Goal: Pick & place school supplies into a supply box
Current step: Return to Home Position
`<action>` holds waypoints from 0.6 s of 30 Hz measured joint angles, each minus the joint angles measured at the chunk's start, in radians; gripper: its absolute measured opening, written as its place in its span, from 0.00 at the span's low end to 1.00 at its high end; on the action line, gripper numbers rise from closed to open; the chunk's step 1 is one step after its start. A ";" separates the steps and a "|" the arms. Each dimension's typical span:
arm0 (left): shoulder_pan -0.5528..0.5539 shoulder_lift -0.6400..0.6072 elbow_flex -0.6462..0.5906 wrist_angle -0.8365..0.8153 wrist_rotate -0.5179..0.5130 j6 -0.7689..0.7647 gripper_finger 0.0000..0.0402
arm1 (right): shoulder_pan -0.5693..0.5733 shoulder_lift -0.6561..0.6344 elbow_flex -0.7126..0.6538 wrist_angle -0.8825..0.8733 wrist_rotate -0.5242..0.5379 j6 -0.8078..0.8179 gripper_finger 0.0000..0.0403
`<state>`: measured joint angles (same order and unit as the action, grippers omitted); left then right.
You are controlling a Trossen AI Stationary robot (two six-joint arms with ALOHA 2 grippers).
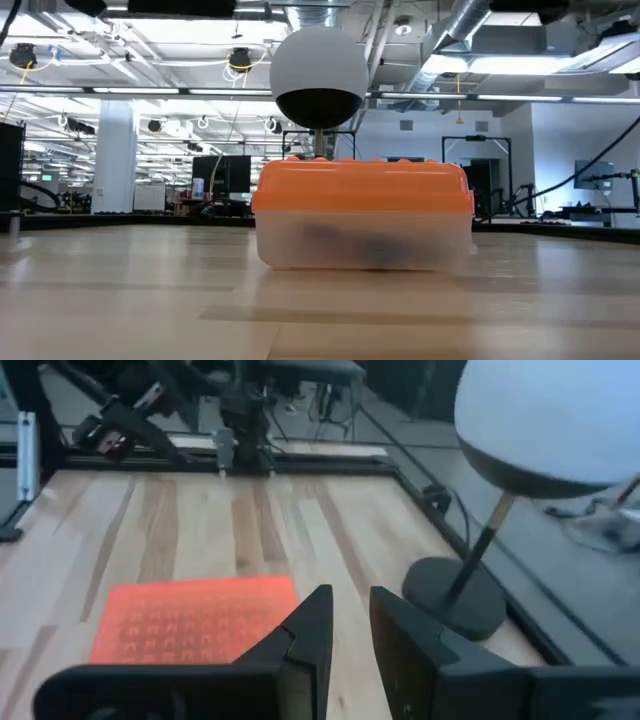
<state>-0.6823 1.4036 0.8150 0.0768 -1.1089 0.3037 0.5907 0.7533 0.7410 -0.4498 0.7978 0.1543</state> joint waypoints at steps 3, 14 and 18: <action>0.081 0.000 -0.001 0.112 0.200 0.022 0.34 | 0.006 -0.033 0.000 -0.035 -0.019 -0.053 0.16; 0.564 -0.126 0.000 0.136 0.869 -0.078 0.34 | -0.097 -0.110 -0.124 0.093 -0.161 -0.357 0.16; 0.676 -0.186 0.000 0.083 1.067 -0.085 0.34 | -0.219 -0.252 -0.224 0.203 -0.375 -0.419 0.16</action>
<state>-0.0062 1.2181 0.8146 0.1595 -0.0419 0.2184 0.3720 0.5014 0.5173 -0.2465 0.4227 -0.2645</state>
